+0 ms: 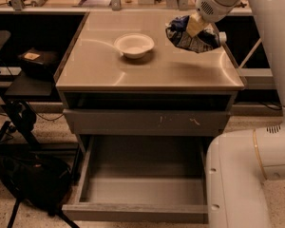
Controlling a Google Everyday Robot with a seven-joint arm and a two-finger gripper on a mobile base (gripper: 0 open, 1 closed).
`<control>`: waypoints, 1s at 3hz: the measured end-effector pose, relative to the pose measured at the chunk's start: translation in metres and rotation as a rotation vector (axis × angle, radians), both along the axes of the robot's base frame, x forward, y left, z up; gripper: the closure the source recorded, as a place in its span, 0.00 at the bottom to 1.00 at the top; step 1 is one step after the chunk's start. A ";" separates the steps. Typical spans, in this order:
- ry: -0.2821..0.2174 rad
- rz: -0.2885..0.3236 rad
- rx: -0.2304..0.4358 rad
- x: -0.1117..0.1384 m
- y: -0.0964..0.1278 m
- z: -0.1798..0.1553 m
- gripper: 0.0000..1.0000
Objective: Place blue chip bag into middle drawer
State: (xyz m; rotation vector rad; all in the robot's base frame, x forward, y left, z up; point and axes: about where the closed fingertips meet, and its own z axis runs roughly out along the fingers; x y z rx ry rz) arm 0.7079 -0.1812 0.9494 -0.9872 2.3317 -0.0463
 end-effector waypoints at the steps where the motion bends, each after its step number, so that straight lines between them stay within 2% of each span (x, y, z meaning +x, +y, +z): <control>1: -0.019 0.001 0.009 0.007 0.004 0.001 1.00; 2: 0.029 0.007 0.091 0.004 0.012 0.003 1.00; 3: 0.093 0.073 0.157 -0.014 0.048 0.039 1.00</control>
Offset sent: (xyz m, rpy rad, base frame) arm -0.0155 0.0109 0.0052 0.1845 0.1520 0.0095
